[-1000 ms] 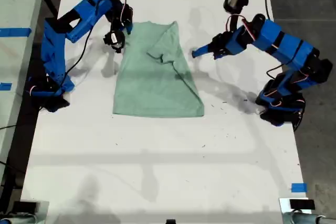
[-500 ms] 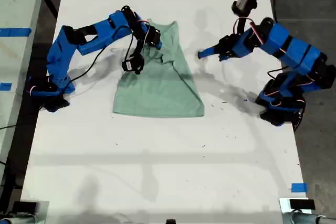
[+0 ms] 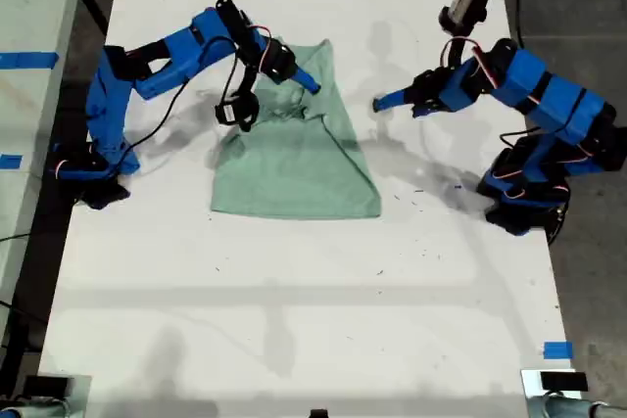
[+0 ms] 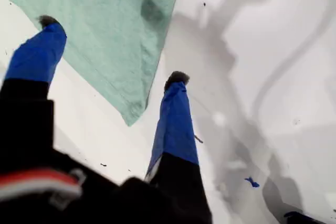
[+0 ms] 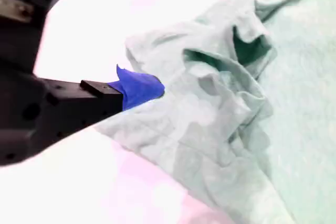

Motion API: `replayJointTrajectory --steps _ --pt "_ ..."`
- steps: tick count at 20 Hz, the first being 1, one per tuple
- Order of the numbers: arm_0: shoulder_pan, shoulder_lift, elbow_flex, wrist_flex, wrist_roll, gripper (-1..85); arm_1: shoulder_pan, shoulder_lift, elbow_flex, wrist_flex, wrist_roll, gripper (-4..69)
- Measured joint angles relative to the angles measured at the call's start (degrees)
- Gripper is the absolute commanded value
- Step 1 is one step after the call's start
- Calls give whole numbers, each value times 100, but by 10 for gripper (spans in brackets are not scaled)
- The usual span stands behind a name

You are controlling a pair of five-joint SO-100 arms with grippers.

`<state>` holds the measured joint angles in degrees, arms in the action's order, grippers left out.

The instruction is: Fold tshirt

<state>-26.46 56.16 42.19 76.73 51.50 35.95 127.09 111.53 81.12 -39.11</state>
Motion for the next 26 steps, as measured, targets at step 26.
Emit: replayJointTrajectory --steps 26 --pt "2065 3735 6029 -703 -2944 272 -1951 -2373 1758 -2760 677 264"
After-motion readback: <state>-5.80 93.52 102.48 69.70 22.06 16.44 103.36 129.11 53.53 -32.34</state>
